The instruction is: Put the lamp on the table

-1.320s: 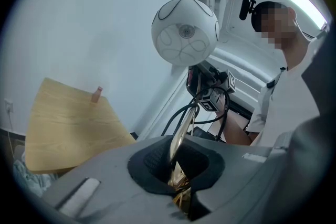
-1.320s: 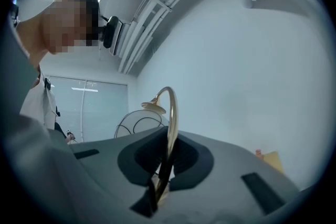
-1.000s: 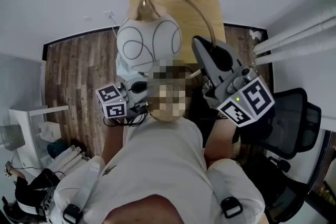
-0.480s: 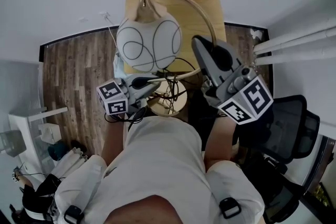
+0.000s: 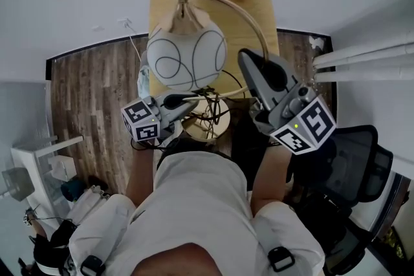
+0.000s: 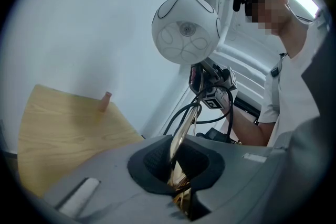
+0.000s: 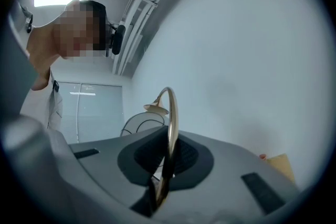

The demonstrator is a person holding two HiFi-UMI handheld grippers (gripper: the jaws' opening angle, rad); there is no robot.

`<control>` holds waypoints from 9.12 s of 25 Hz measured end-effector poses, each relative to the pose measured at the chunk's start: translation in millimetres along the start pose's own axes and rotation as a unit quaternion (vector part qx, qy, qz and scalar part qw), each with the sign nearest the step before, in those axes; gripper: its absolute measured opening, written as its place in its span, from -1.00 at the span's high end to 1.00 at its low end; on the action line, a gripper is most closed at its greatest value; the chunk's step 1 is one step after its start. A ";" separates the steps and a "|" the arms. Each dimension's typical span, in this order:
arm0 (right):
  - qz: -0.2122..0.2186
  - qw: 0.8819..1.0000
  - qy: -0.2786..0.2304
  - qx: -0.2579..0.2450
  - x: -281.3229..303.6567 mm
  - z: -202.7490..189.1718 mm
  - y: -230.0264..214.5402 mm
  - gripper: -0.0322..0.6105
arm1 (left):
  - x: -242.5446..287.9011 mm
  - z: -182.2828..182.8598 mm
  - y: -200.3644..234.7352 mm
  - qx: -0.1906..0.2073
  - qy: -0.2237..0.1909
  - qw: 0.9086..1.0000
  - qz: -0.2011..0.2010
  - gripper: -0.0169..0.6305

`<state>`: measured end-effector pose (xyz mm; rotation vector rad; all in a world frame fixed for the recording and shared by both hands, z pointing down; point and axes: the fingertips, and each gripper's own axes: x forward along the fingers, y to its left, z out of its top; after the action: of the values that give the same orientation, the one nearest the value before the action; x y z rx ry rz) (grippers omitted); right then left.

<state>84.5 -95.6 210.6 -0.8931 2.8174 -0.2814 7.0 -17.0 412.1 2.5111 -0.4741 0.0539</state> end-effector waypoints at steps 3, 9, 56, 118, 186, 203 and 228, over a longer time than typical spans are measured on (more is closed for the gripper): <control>-0.005 1.000 0.006 0.003 9.8 -6.6 -23.1 0.89 | 11.9 3.6 21.2 -0.001 0.005 1.000 -0.003 0.91; -0.012 1.000 0.010 -0.003 11.8 -6.1 -29.8 0.89 | 17.9 6.4 29.3 0.003 0.007 1.000 -0.007 0.91; -0.023 0.999 0.021 0.008 69.7 -81.2 -163.7 0.89 | 97.8 -4.6 199.3 0.027 0.019 0.999 -0.024 0.91; -0.010 0.996 0.001 0.089 83.8 -119.4 -202.7 0.90 | 120.5 -35.1 239.0 0.019 0.027 0.999 -0.028 0.85; -0.009 0.994 0.031 0.101 57.3 -137.9 -168.0 0.89 | 46.6 56.3 111.3 0.127 -0.080 0.989 -0.005 0.95; -0.003 0.996 0.043 0.072 39.7 -145.9 -140.8 0.89 | 37.4 44.5 80.8 0.116 -0.090 0.989 -0.001 0.95; -0.007 0.999 0.038 0.019 18.2 -158.4 -110.9 0.89 | 28.7 14.3 66.0 0.100 -0.075 0.992 0.002 0.95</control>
<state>96.1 -175.1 387.3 -0.9142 2.8655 -0.3787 10.1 -85.0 439.6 2.7231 -0.5586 -0.0920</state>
